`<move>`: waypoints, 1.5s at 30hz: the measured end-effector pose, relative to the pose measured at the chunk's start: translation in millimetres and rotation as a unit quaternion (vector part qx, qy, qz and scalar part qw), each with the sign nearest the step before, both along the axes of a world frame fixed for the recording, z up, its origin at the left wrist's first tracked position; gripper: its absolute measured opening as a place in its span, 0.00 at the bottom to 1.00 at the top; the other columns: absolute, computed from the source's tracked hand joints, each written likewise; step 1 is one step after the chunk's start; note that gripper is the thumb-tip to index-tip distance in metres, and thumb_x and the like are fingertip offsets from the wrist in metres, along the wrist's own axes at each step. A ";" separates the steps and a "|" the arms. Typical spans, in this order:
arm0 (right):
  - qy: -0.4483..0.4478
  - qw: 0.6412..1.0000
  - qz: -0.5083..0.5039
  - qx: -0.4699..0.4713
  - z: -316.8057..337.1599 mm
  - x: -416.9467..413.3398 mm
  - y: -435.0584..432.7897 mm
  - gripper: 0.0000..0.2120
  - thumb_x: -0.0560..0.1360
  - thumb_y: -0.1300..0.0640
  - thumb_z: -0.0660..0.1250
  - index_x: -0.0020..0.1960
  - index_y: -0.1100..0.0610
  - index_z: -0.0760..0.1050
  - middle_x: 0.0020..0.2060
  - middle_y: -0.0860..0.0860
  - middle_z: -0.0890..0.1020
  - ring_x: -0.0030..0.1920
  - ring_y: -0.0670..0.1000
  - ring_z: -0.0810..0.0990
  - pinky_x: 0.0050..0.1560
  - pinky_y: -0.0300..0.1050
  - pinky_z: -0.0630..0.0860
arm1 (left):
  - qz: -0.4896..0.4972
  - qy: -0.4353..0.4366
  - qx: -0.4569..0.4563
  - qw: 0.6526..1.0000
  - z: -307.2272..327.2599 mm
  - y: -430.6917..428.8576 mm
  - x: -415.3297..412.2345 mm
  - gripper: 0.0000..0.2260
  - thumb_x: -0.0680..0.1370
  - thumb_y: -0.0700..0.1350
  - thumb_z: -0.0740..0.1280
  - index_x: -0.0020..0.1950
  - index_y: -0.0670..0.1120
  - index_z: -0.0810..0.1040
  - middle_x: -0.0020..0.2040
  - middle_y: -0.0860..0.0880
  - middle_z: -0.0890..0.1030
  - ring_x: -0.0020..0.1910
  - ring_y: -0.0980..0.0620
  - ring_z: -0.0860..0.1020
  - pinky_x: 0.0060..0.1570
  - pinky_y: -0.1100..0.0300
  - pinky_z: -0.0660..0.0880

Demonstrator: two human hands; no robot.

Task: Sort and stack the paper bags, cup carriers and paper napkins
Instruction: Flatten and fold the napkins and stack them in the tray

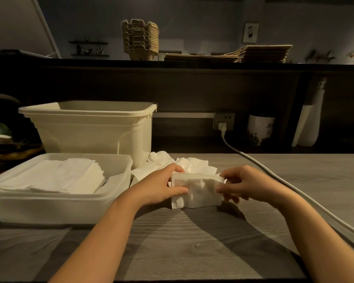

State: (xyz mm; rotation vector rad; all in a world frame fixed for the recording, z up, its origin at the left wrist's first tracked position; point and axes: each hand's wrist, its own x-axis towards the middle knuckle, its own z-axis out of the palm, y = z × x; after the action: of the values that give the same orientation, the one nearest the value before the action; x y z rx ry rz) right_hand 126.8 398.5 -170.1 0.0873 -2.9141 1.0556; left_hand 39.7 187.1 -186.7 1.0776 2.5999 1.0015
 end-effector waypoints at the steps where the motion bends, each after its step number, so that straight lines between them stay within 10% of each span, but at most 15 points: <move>1: 0.011 1.000 -0.007 0.003 -0.5 -0.4 0.6 0.03 0.73 0.53 0.68 0.44 0.47 0.75 0.30 0.47 0.80 0.27 0.39 0.74 0.28 0.30 0.69 | 0.000 0.007 0.004 1.000 0.0 -0.3 -1.2 0.14 0.77 0.49 0.66 0.61 0.55 0.68 0.48 0.62 0.72 0.45 0.66 0.71 0.41 0.74 0.69; 11: 0.068 0.996 -0.031 0.047 -3.8 -4.3 4.1 0.05 0.75 0.52 0.66 0.40 0.46 0.76 0.31 0.46 0.79 0.27 0.36 0.74 0.30 0.29 0.71 | -0.002 -0.033 -0.010 0.999 -0.4 -0.6 -2.2 0.22 0.75 0.52 0.68 0.67 0.54 0.64 0.57 0.59 0.70 0.56 0.60 0.69 0.49 0.70 0.68; 17: 0.089 0.994 -0.034 0.060 -4.3 -4.6 2.9 0.06 0.75 0.50 0.66 0.38 0.46 0.74 0.30 0.44 0.77 0.28 0.35 0.74 0.30 0.29 0.70 | 0.001 -0.017 0.046 0.999 -0.1 -1.5 -3.0 0.08 0.75 0.50 0.68 0.54 0.55 0.74 0.49 0.56 0.78 0.36 0.59 0.76 0.35 0.67 0.74; 29: 0.081 0.996 0.034 0.007 -15.2 -8.5 -7.5 0.21 0.72 0.49 0.69 0.61 0.38 0.65 0.51 0.34 0.69 0.53 0.39 0.72 0.52 0.34 0.73 | 0.015 0.118 -0.021 0.993 -1.2 1.7 0.4 0.20 0.73 0.57 0.69 0.63 0.61 0.69 0.58 0.60 0.68 0.59 0.61 0.65 0.55 0.63 0.64; 45: 0.091 0.991 0.045 0.085 -19.3 -9.0 -14.9 0.14 0.72 0.50 0.70 0.57 0.46 0.73 0.45 0.38 0.75 0.47 0.39 0.75 0.45 0.32 0.74 | -0.032 0.126 -0.048 0.990 -0.6 1.8 2.5 0.14 0.73 0.50 0.72 0.57 0.58 0.75 0.54 0.59 0.77 0.53 0.59 0.72 0.53 0.64 0.69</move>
State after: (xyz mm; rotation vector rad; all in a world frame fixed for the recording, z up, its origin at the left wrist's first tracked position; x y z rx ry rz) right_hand 117.8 383.6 -189.4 0.3071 -2.8502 0.7617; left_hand 42.2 188.9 -187.3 1.3316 2.7538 0.7610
